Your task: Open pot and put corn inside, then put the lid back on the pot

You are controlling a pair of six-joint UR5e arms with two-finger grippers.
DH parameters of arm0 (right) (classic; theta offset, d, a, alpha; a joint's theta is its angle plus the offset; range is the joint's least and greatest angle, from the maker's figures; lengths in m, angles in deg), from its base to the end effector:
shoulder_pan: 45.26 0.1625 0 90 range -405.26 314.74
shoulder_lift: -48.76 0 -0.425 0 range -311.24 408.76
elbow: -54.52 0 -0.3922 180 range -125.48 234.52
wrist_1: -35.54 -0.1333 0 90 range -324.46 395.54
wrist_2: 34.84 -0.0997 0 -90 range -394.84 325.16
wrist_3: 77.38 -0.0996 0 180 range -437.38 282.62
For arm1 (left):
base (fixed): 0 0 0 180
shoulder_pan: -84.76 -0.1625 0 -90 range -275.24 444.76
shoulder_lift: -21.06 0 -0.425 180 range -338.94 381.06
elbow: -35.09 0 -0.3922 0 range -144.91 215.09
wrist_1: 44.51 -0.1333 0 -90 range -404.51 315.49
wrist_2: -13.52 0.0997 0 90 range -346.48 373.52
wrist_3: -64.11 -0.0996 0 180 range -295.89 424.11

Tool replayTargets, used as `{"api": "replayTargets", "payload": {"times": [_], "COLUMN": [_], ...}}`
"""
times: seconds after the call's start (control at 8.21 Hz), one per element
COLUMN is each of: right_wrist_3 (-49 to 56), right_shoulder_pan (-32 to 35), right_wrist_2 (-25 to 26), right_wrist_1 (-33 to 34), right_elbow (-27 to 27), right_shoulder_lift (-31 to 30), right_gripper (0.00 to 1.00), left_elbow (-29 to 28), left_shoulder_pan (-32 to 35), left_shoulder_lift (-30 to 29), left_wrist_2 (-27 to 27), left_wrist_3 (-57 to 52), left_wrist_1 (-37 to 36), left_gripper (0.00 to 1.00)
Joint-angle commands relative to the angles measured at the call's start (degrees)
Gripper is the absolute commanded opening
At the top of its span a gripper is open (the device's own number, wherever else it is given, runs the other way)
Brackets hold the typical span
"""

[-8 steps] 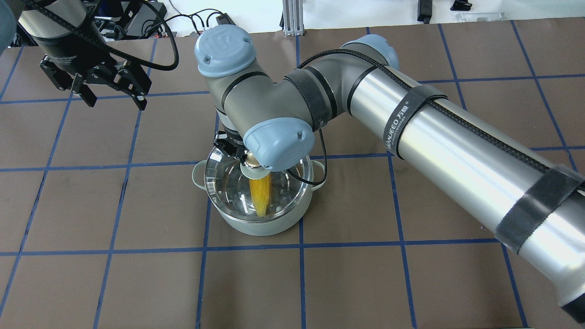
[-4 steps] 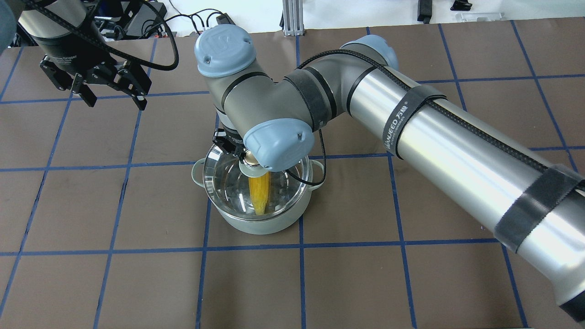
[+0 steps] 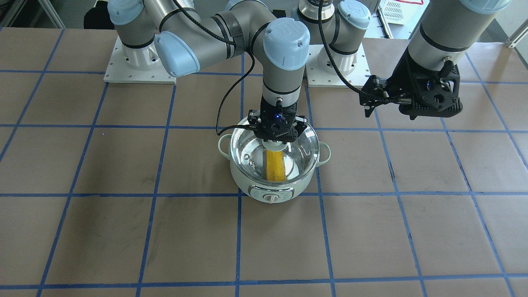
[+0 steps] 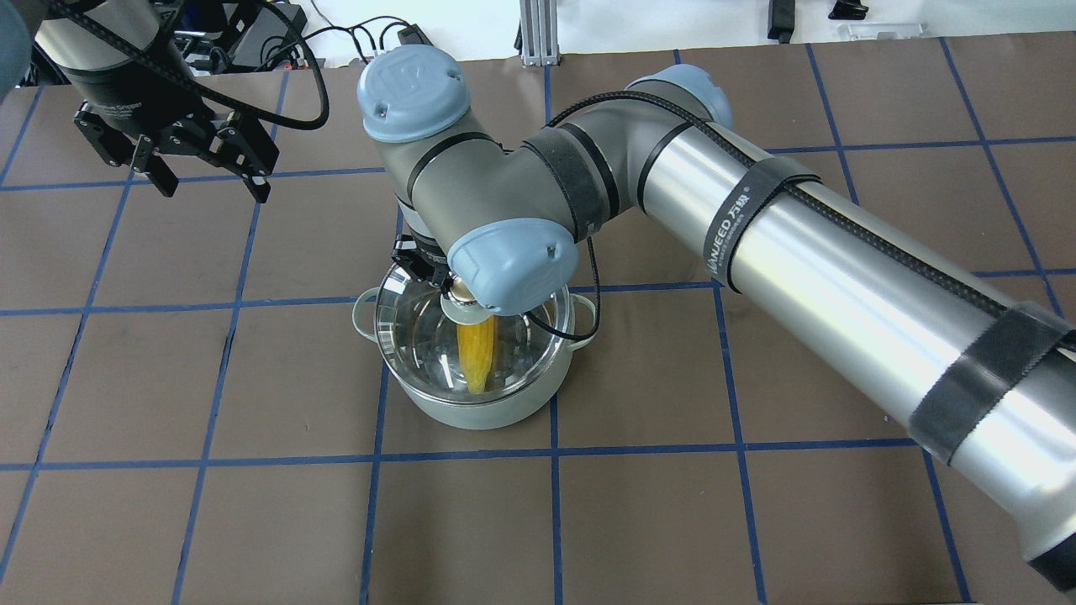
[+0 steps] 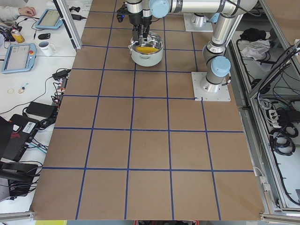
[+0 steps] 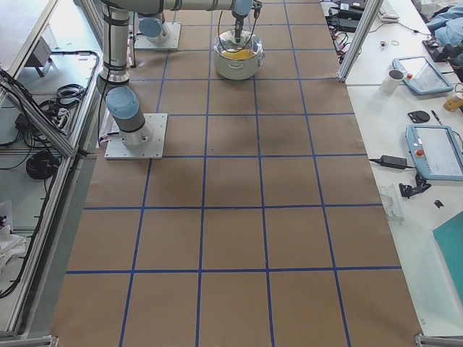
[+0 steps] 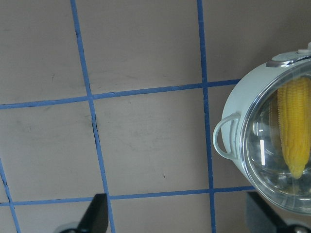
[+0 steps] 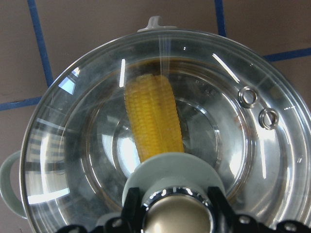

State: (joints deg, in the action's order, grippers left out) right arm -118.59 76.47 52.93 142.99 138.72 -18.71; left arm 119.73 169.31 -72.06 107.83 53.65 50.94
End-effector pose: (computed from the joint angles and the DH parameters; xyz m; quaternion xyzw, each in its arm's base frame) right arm 0.4529 -0.4717 0.3439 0.0825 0.9964 0.0065 0.0194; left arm -0.0769 -0.5187 0.4975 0.0447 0.9979 0.0329 0.0334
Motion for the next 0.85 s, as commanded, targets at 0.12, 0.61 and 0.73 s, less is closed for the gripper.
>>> {"api": "replayTargets", "payload": {"times": [0.12, 0.61, 0.73], "right_wrist_3": [-0.45, 0.51, 1.82], "right_shoulder_pan": [0.00, -0.52, -1.14], "right_wrist_2": [-0.14, -0.05, 0.03], "right_wrist_1": [0.04, -0.31, -0.75], "right_elbow": [0.09, 0.09, 0.00], "right_shoulder_lift": [0.24, -0.99, -3.17], "right_gripper": [0.44, 1.00, 1.00], "left_elbow": [0.00, -0.09, -0.09], "left_shoulder_pan": [0.00, 0.00, 0.00], "left_shoulder_lift": [-0.04, -0.13, -0.13], "left_wrist_2": [0.00, 0.00, 0.00], "left_wrist_3": [0.00, 0.09, 0.09], "left_wrist_1": [0.00, -0.09, -0.09], "left_gripper": [1.00, 1.00, 1.00]}}
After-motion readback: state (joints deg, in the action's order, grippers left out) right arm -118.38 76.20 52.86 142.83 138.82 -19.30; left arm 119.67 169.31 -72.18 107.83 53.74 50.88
